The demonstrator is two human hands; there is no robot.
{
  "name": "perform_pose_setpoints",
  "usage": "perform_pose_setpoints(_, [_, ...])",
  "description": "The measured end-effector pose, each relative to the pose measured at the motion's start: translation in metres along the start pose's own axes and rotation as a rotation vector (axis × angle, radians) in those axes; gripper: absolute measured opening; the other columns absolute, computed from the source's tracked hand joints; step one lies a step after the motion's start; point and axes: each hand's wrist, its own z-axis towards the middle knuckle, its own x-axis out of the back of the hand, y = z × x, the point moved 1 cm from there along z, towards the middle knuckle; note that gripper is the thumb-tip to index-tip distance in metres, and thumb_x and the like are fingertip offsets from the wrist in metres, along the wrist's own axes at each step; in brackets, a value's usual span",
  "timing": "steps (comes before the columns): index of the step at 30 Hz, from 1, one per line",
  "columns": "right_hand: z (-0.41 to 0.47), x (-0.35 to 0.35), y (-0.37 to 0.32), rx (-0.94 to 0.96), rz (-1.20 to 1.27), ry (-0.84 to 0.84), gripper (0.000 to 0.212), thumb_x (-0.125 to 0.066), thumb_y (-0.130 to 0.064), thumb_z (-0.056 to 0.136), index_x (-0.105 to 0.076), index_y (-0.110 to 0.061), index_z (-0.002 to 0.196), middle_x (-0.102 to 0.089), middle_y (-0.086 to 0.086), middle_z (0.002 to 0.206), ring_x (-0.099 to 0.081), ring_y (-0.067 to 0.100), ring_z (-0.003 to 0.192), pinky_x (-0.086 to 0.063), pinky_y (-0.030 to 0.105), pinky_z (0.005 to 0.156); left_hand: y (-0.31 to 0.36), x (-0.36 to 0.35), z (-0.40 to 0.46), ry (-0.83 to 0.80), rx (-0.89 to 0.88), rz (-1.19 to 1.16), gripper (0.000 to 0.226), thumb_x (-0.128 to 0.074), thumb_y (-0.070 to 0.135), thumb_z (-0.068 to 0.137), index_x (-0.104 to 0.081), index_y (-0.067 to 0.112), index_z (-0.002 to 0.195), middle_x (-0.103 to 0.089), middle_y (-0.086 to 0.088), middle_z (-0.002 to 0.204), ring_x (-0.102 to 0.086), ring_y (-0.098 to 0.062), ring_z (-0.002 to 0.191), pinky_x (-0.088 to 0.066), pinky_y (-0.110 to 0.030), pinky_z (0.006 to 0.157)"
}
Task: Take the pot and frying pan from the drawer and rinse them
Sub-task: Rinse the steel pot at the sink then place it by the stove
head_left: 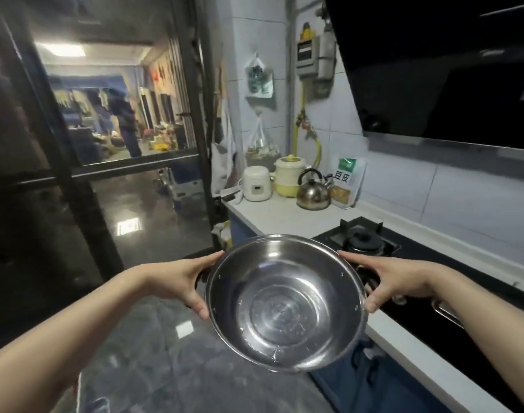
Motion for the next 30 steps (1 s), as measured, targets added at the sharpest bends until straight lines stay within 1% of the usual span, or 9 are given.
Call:
perform_pose_setpoints(2, [0.017, 0.025, 0.020, -0.051, 0.051, 0.025, 0.118, -0.091, -0.014, 0.063, -0.016, -0.050, 0.147, -0.057, -0.030, 0.119, -0.054, -0.023, 0.068, -0.043, 0.005, 0.056, -0.011, 0.016, 0.051, -0.027, -0.035, 0.028, 0.136, -0.093, 0.045, 0.049, -0.007, 0.030, 0.153, -0.026, 0.024, 0.152, -0.024, 0.005, 0.140, -0.024, -0.031, 0.118])
perform_pose_setpoints(5, [0.041, 0.067, 0.051, -0.106, 0.070, 0.052, 0.119, -0.090, -0.009, 0.064, -0.017, -0.047, 0.149, -0.064, -0.032, 0.083, -0.058, -0.020, 0.063, -0.047, 0.007, 0.060, -0.013, 0.036, 0.125, -0.088, -0.093, 0.045, 0.115, -0.091, 0.029, 0.059, -0.011, 0.046, 0.139, -0.026, 0.035, 0.143, -0.026, 0.016, 0.133, -0.024, -0.007, 0.108])
perform_pose_setpoints(7, [0.062, 0.094, 0.069, -0.106, 0.072, 0.071, 0.123, -0.094, -0.019, 0.059, -0.017, -0.053, 0.148, -0.059, -0.024, 0.115, -0.061, -0.017, 0.090, -0.051, 0.014, 0.085, -0.018, 0.051, 0.173, -0.099, -0.128, 0.063, 0.111, -0.090, 0.021, 0.063, -0.011, 0.049, 0.135, -0.029, 0.035, 0.140, -0.028, 0.022, 0.128, -0.025, -0.006, 0.105])
perform_pose_setpoints(10, [0.104, 0.141, 0.089, -0.071, 0.014, 0.106, 0.124, -0.097, -0.036, 0.052, -0.018, -0.061, 0.144, -0.035, -0.019, 0.152, -0.037, 0.002, 0.138, -0.026, 0.041, 0.120, -0.030, 0.076, 0.241, -0.096, -0.156, 0.075, 0.127, -0.091, 0.042, 0.056, -0.008, 0.034, 0.151, -0.029, 0.024, 0.150, -0.026, 0.010, 0.137, -0.022, -0.025, 0.118])
perform_pose_setpoints(14, [0.163, 0.202, 0.104, -0.084, 0.016, 0.112, 0.121, -0.097, -0.033, 0.051, -0.020, -0.060, 0.140, -0.039, -0.021, 0.150, -0.038, 0.003, 0.138, -0.029, 0.036, 0.118, -0.051, 0.112, 0.319, -0.068, -0.135, 0.046, 0.134, -0.091, 0.050, 0.049, -0.006, 0.036, 0.151, -0.029, 0.024, 0.151, -0.026, 0.009, 0.137, -0.020, -0.026, 0.119])
perform_pose_setpoints(18, [0.227, 0.248, 0.122, -0.112, -0.030, 0.161, 0.131, -0.097, -0.040, 0.048, -0.015, -0.048, 0.150, -0.028, -0.021, 0.154, -0.028, 0.003, 0.142, -0.018, 0.036, 0.122, -0.068, 0.146, 0.380, -0.021, -0.130, 0.038, 0.131, -0.087, 0.059, 0.043, 0.000, 0.045, 0.141, -0.020, 0.034, 0.144, -0.021, 0.023, 0.129, -0.014, 0.001, 0.104])
perform_pose_setpoints(20, [0.261, 0.264, 0.130, -0.099, -0.041, 0.179, 0.132, -0.096, -0.042, 0.048, -0.014, -0.047, 0.151, -0.024, -0.021, 0.156, -0.024, 0.003, 0.143, -0.016, 0.036, 0.122, -0.082, 0.162, 0.409, -0.002, -0.130, 0.044, 0.140, -0.086, 0.063, 0.040, 0.003, 0.039, 0.145, -0.017, 0.031, 0.146, -0.017, 0.013, 0.136, -0.011, 0.004, 0.102])
perform_pose_setpoints(26, [0.349, 0.298, 0.160, -0.120, -0.047, 0.194, 0.136, -0.095, -0.047, 0.046, -0.011, -0.046, 0.153, -0.019, -0.018, 0.159, -0.019, 0.004, 0.145, -0.013, 0.038, 0.123, -0.124, 0.209, 0.502, -0.130, -0.158, 0.040, 0.128, -0.092, 0.039, 0.049, 0.000, 0.051, 0.136, -0.019, 0.028, 0.148, -0.020, 0.018, 0.134, -0.021, -0.005, 0.108])
perform_pose_setpoints(30, [0.395, 0.311, 0.190, -0.187, -0.038, 0.213, 0.138, -0.094, -0.055, 0.043, -0.008, -0.053, 0.150, -0.026, -0.015, 0.158, -0.023, 0.007, 0.145, -0.016, 0.038, 0.122, -0.159, 0.232, 0.568, -0.211, -0.194, 0.069, 0.134, -0.093, 0.044, 0.050, 0.001, 0.048, 0.146, -0.017, 0.025, 0.154, -0.017, 0.003, 0.143, -0.017, -0.029, 0.120])
